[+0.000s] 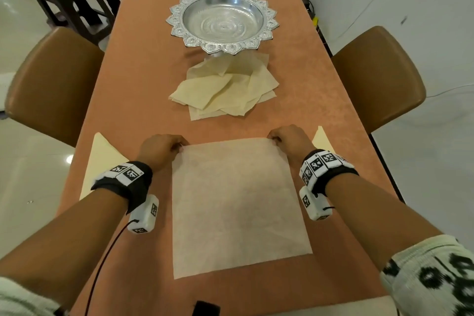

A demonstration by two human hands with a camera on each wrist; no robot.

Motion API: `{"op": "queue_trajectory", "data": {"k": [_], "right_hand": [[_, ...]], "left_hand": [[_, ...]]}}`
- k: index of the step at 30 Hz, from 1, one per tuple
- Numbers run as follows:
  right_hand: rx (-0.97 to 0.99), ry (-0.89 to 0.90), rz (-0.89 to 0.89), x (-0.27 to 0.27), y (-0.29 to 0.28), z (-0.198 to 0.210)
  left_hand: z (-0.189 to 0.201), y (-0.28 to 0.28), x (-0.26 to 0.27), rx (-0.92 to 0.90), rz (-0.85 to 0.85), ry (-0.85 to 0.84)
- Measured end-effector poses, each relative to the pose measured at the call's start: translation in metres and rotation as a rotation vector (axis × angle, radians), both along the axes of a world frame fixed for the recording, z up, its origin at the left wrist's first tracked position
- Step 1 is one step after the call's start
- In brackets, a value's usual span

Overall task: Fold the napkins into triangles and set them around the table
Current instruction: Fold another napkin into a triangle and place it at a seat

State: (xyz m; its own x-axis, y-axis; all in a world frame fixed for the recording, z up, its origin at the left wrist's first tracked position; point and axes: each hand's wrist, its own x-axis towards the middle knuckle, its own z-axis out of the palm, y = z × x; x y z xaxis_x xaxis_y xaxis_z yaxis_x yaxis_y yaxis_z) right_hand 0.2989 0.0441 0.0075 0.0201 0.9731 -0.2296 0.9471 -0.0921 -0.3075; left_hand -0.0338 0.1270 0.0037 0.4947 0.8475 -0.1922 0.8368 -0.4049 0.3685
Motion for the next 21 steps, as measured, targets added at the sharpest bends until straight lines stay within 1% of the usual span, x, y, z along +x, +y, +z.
{"op": "queue_trajectory", "data": {"k": [4,7,9,12,16,21], "right_hand": [[0.171,0.026,-0.043,-0.001,-0.024,0.006],[0.318,0.058,-0.057,-0.006,-0.054,0.012],[0.398,0.033,-0.07,-0.01,-0.078,0.018],[0.526,-0.004,-0.034,-0.015,-0.123,0.021],[0.537,-0.061,0.042,-0.021,-0.187,0.007],[0.48,-0.149,0.17,-0.021,-0.233,-0.02]], "left_hand": [[0.011,-0.023,-0.007,0.142,0.045,-0.025],[0.024,-0.051,-0.012,0.297,0.022,-0.08],[0.029,-0.073,-0.017,0.378,-0.003,-0.096],[0.03,-0.113,-0.024,0.464,-0.012,-0.072],[0.019,-0.169,-0.036,0.509,-0.016,-0.051],[-0.005,-0.214,-0.044,0.513,-0.089,0.086]]}}
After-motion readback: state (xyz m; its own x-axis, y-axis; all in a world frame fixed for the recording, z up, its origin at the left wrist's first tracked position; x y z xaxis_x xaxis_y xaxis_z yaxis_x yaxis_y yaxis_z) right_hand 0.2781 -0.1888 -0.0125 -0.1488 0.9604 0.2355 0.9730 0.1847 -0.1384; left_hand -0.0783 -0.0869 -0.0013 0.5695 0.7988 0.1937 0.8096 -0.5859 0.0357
